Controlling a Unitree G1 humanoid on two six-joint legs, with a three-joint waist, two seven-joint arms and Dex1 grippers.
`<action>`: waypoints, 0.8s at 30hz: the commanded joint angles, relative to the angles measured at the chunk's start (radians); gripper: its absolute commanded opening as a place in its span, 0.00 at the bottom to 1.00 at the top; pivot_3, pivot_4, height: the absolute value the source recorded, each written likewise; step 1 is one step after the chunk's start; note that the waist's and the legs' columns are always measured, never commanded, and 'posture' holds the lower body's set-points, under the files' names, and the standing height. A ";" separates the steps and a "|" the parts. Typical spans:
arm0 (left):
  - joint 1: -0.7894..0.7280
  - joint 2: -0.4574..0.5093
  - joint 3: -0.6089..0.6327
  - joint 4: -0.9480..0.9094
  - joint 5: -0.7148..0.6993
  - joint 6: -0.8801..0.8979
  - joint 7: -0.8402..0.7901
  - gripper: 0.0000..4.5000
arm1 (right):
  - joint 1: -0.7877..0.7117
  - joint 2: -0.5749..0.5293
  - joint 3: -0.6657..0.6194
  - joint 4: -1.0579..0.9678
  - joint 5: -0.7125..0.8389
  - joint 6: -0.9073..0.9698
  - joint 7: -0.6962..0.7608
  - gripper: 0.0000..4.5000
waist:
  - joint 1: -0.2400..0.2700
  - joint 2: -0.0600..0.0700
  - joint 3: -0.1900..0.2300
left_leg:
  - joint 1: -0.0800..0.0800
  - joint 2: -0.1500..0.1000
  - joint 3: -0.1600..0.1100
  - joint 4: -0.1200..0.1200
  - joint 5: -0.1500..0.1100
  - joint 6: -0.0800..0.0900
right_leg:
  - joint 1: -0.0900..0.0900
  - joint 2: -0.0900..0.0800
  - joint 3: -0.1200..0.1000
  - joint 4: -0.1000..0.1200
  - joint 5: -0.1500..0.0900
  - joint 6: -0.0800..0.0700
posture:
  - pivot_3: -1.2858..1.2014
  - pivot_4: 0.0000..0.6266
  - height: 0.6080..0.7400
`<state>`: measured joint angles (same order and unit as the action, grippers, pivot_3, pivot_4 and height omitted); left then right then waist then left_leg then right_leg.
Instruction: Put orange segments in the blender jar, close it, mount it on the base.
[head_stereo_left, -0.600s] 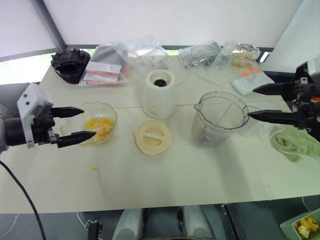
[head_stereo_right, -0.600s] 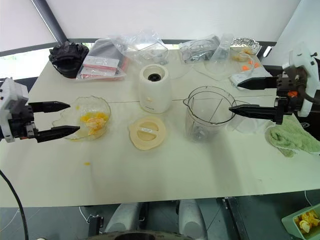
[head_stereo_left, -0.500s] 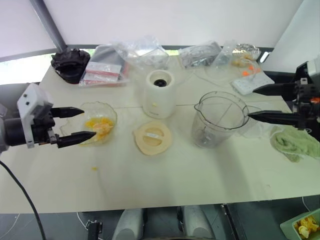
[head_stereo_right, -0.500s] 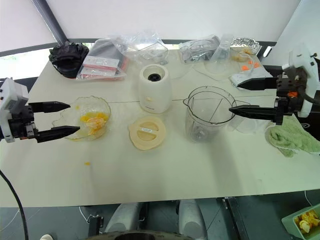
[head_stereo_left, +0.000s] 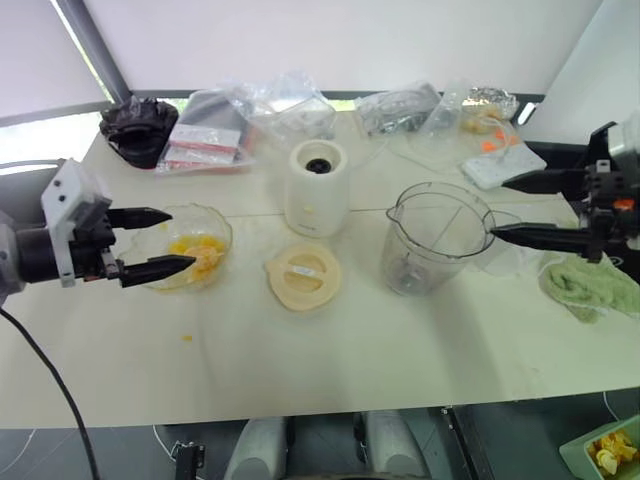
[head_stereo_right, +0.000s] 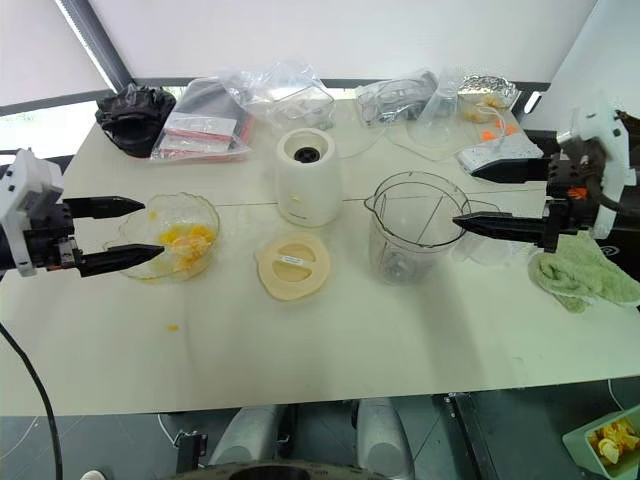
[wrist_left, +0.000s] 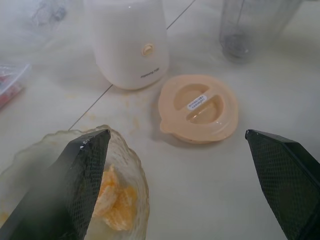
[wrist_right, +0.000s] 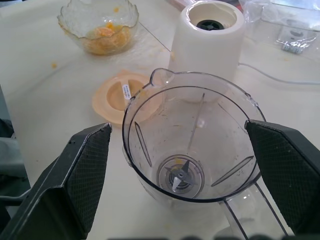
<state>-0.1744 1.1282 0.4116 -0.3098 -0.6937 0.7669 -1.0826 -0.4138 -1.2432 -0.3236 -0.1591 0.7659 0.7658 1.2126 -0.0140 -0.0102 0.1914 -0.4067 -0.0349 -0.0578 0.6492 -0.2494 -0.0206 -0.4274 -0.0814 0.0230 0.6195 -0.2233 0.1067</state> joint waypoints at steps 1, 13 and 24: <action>-0.028 0.033 -0.034 0.043 0.057 -0.055 -0.017 1.00 | -0.015 -0.005 -0.045 -0.025 0.014 0.005 -0.002 0.99 | 0.000 0.000 0.000 | 0.000 0.000 0.000 0.000 0.000 0.000 | 0.000 0.000 0.000 0.000 0.000 0.000 | 0.52 0.24 1.00; -0.375 0.036 -0.452 0.590 0.511 -0.539 -0.171 1.00 | -0.025 0.064 -0.029 -0.073 0.021 0.018 -0.064 0.99 | 0.001 0.000 0.000 | -0.001 -0.002 0.000 0.001 0.000 0.000 | -0.001 0.001 0.000 0.001 0.002 0.003 | 0.52 0.24 1.00; -0.707 -0.201 -0.676 1.149 0.807 -0.944 -0.193 1.00 | 0.141 0.133 -0.188 -0.227 0.068 0.083 -0.184 0.99 | 0.004 -0.002 0.000 | -0.001 -0.003 0.000 0.005 0.000 0.000 | -0.001 0.000 0.000 0.007 0.004 0.007 | 0.52 0.24 1.00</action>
<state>-0.8498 0.9217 -0.2629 0.7961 0.0827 -0.1277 -1.2826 -0.2728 -1.1137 -0.4543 -0.3506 0.8106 0.8435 1.0448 -0.0095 -0.0125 0.1915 -0.4079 -0.0379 -0.0583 0.6550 -0.2494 -0.0204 -0.4281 -0.0810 0.0227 0.6270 -0.2193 0.1138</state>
